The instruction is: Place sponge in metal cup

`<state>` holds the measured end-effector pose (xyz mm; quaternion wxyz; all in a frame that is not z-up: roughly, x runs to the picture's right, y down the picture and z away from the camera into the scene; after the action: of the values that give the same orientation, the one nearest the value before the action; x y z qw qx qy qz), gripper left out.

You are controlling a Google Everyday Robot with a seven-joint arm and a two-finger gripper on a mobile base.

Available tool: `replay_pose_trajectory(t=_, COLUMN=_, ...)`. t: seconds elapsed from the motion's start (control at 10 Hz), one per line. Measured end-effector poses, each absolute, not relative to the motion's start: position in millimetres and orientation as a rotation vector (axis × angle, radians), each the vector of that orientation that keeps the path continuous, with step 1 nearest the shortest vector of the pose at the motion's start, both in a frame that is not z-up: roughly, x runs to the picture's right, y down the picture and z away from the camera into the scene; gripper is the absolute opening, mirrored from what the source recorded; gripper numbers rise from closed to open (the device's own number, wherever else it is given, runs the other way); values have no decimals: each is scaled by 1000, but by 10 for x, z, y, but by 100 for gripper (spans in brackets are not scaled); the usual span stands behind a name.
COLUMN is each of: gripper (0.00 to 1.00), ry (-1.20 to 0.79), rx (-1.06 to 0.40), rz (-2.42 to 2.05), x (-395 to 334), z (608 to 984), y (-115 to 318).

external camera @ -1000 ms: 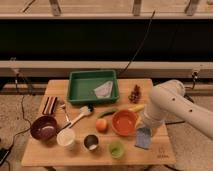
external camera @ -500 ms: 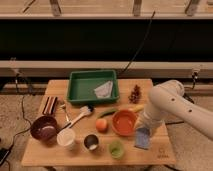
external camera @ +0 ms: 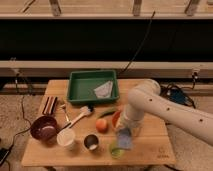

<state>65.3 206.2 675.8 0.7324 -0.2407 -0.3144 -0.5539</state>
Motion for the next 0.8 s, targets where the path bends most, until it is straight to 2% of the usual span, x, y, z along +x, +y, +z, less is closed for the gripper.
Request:
replay_pose_trajectory(t=0.4, gripper=0, ry=-796, rx=-493, rz=-1355, x=-217, z=6760, y=2045)
replay_pose_trajectory(t=0.6, gripper=2, ry=-821, rx=-505, rz=-1409, x=-378, z=6759, y=2088)
replay_pose_trajectory(t=0.7, gripper=9, ry=-838, rx=-511, rz=-1447, x=-509, z=6760, y=2145)
replay_pose_trajectory(t=0.8, gripper=20, ry=-852, rx=-518, rz=-1476, x=-612, z=6767, y=2206)
